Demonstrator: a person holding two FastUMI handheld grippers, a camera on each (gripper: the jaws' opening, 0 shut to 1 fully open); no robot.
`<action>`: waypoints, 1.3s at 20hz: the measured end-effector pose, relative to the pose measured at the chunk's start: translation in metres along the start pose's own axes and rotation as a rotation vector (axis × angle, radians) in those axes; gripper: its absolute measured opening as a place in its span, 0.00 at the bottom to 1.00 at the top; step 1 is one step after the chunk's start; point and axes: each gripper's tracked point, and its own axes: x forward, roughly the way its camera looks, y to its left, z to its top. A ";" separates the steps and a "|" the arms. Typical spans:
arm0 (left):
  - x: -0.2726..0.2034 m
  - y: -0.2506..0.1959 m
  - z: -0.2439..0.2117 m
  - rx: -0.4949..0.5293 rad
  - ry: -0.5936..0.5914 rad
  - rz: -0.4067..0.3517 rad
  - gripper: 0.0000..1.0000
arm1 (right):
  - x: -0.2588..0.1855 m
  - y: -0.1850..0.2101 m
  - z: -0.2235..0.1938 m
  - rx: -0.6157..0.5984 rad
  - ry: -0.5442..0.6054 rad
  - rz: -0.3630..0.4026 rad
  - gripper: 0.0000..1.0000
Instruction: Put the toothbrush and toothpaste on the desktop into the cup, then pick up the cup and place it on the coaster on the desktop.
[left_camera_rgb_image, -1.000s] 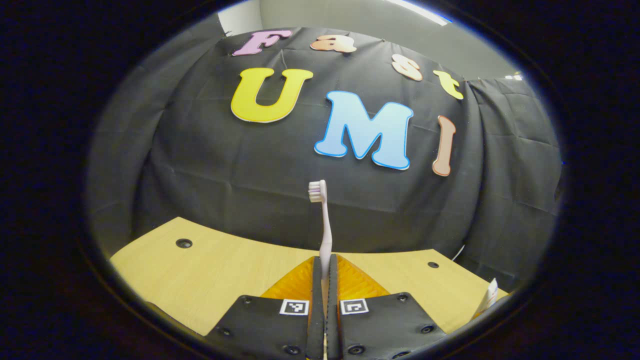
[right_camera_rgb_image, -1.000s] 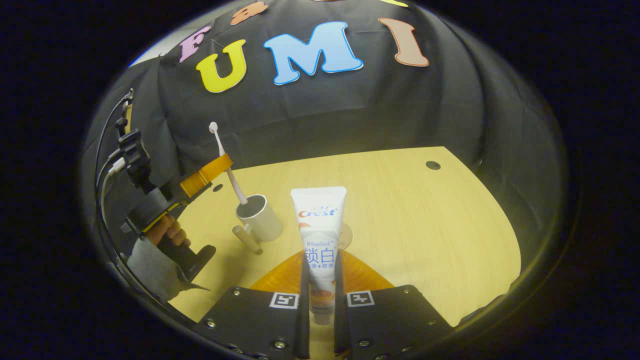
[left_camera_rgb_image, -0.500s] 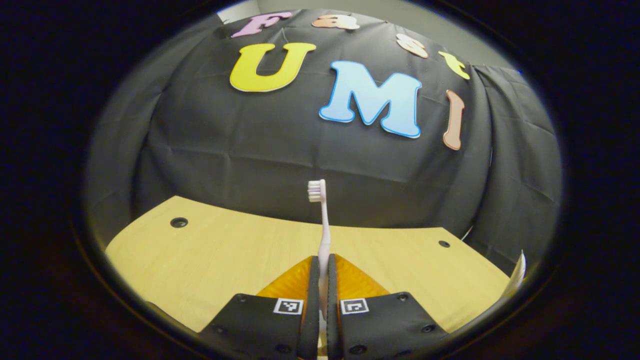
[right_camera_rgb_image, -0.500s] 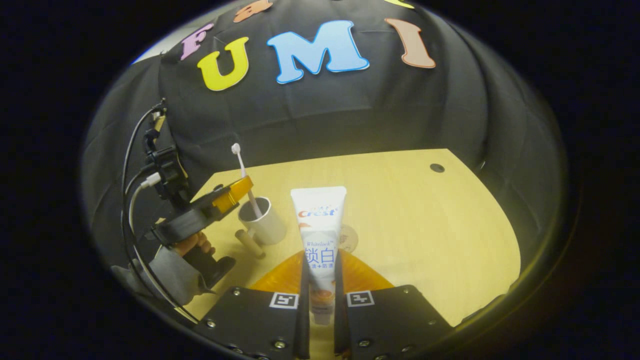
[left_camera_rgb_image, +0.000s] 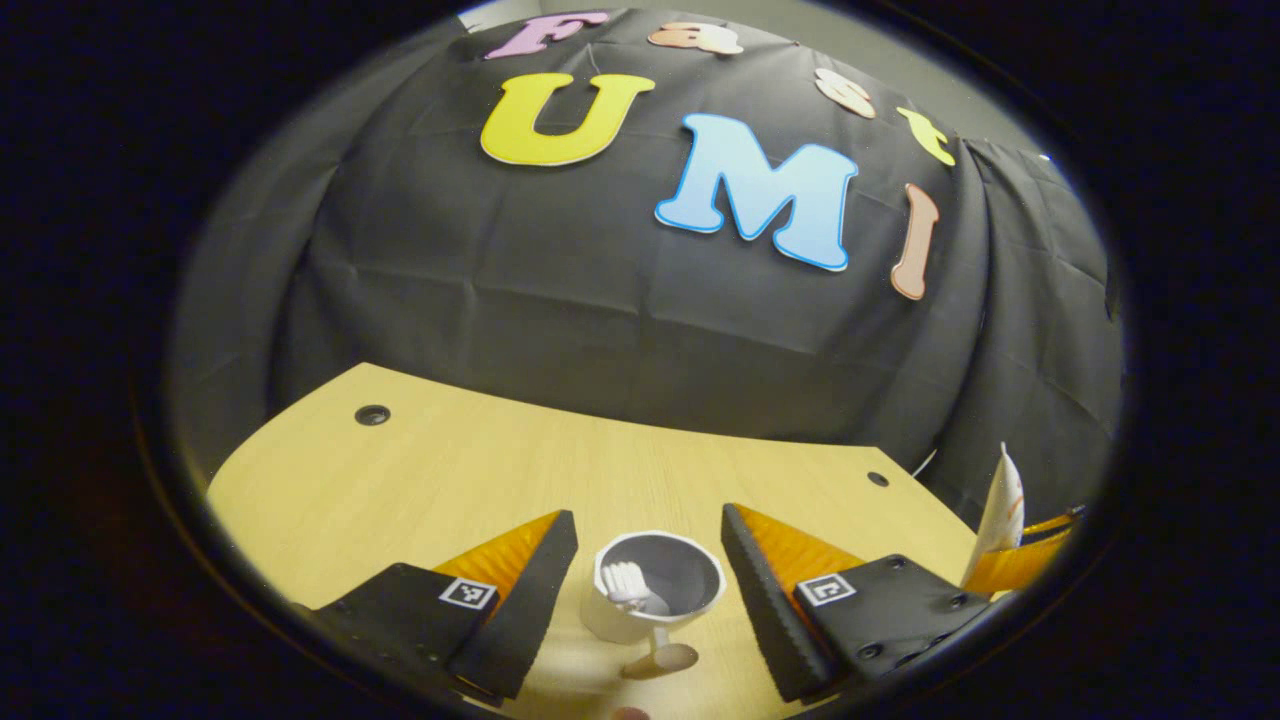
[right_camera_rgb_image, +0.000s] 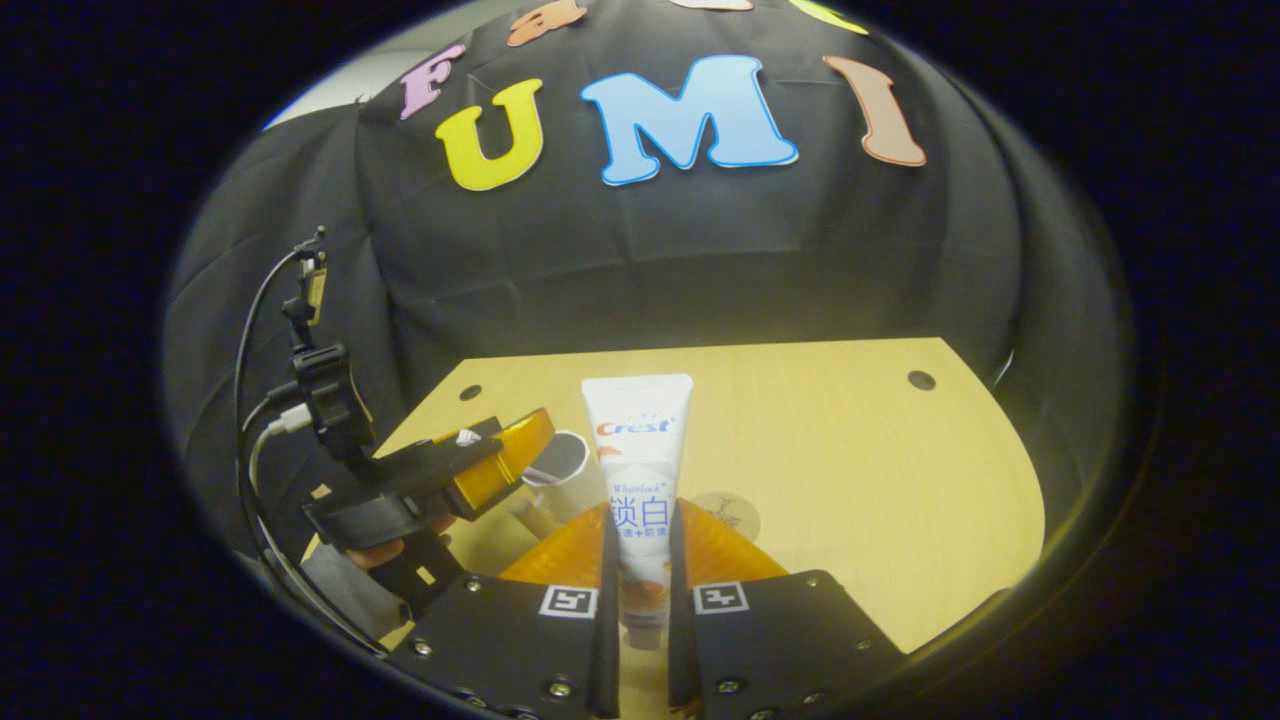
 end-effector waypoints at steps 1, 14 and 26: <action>-0.004 0.001 0.001 0.007 0.004 0.010 1.00 | 0.003 0.004 0.004 -0.004 -0.012 0.011 0.20; -0.084 0.037 -0.006 -0.076 0.046 0.032 1.00 | 0.091 0.078 0.080 -0.037 -0.220 0.152 0.20; -0.117 0.056 -0.020 -0.142 0.047 0.084 0.94 | 0.159 0.108 0.041 -0.137 -0.135 0.169 0.23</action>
